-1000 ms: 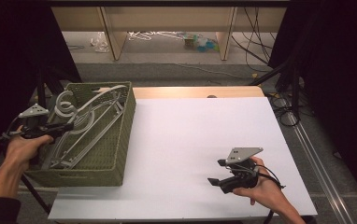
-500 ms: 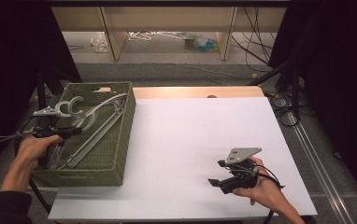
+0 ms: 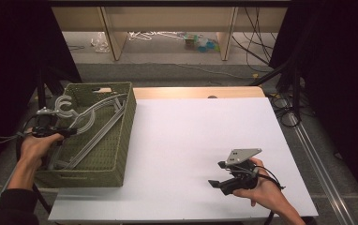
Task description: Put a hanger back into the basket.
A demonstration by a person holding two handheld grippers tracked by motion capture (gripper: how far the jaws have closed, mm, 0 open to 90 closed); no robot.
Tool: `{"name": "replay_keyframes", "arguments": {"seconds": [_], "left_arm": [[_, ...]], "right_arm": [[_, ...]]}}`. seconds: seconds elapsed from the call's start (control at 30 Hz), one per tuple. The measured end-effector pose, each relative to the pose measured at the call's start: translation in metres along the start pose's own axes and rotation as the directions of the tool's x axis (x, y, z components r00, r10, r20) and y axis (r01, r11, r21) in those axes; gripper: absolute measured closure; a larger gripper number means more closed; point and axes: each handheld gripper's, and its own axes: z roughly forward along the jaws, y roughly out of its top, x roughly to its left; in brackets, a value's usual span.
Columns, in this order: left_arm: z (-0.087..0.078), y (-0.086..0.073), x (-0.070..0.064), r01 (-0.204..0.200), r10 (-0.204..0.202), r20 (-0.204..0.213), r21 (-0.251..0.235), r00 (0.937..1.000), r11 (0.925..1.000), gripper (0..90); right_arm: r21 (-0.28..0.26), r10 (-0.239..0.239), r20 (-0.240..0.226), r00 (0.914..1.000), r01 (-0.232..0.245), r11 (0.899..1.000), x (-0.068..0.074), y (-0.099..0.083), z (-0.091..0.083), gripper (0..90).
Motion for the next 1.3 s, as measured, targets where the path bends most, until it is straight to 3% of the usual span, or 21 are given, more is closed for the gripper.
{"name": "replay_keyframes", "arguments": {"seconds": [0.07, 0.13, 0.27, 0.4, 0.5, 0.7, 0.77, 0.93, 1.07, 1.13, 1.2, 1.3], "left_arm": [[-0.005, 0.000, 0.002, 0.029, -0.030, -0.037, -0.031, 0.9989, 0.9991, 54.6], [-0.012, 0.002, 0.003, 0.044, -0.046, -0.042, -0.057, 0.9981, 0.9974, 51.7], [-0.023, 0.005, -0.002, 0.029, -0.032, -0.032, -0.090, 0.9990, 0.9955, 46.7], [-0.038, 0.007, -0.017, 0.048, -0.050, -0.003, -0.186, 0.9988, 0.9813, 41.8], [-0.047, 0.005, -0.028, -0.004, 0.005, 0.005, -0.194, 1.0000, 0.9809, 39.1], [-0.066, -0.001, -0.054, -0.025, 0.040, 0.052, -0.265, 0.9979, 0.9639, 35.3], [-0.071, -0.004, -0.064, -0.027, 0.055, 0.085, -0.293, 0.9949, 0.9557, 35.3], [-0.081, -0.012, -0.092, -0.060, 0.107, 0.128, -0.325, 0.9860, 0.9438, 33.2], [-0.090, -0.021, -0.119, -0.113, 0.175, 0.153, -0.347, 0.9725, 0.9310, 33.0], [-0.093, -0.026, -0.129, -0.135, 0.199, 0.151, -0.352, 0.9683, 0.9261, 32.8], [-0.096, -0.031, -0.136, -0.173, 0.227, 0.119, -0.350, 0.9667, 0.9207, 32.4], [-0.099, -0.037, -0.141, -0.170, 0.225, 0.118, -0.354, 0.9672, 0.9197, 31.1]], "right_arm": [[-0.002, 0.000, -0.002, 1.0000, 0.000, 1.000, 0.000, 0.000, 0.000, 27.1], [0.007, -0.001, -0.004, 1.0000, 0.001, 1.000, 0.000, 0.000, -0.001, 27.1], [0.015, -0.002, -0.008, 1.0000, 0.002, 1.000, -0.001, 0.000, -0.001, 27.2], [0.002, 0.007, 0.004, 1.0000, -0.007, 1.000, -0.001, 0.000, -0.001, 27.1], [0.007, 0.003, 0.004, 1.0000, -0.003, 1.000, -0.001, 0.000, -0.002, 27.2], [0.005, -0.002, 0.001, 1.0000, 0.002, 1.000, -0.001, 0.000, -0.001, 27.2], [-0.001, 0.002, 0.006, 1.0000, -0.002, 1.000, 0.000, 0.000, 0.000, 27.2], [-0.024, 0.005, 0.020, 0.9998, -0.004, 1.000, 0.001, 0.000, -0.001, 27.2], [-0.047, 0.019, 0.034, 0.9992, -0.017, 0.999, 0.002, 0.000, -0.001, 27.3], [-0.056, 0.022, 0.036, 0.9991, -0.020, 0.998, 0.002, 0.000, -0.001, 27.3], [-0.070, 0.026, 0.043, 0.9987, -0.023, 0.997, 0.002, 0.000, -0.001, 27.3], [-0.074, 0.029, 0.041, 0.9987, -0.025, 0.997, 0.003, 0.000, -0.001, 27.3]]}}
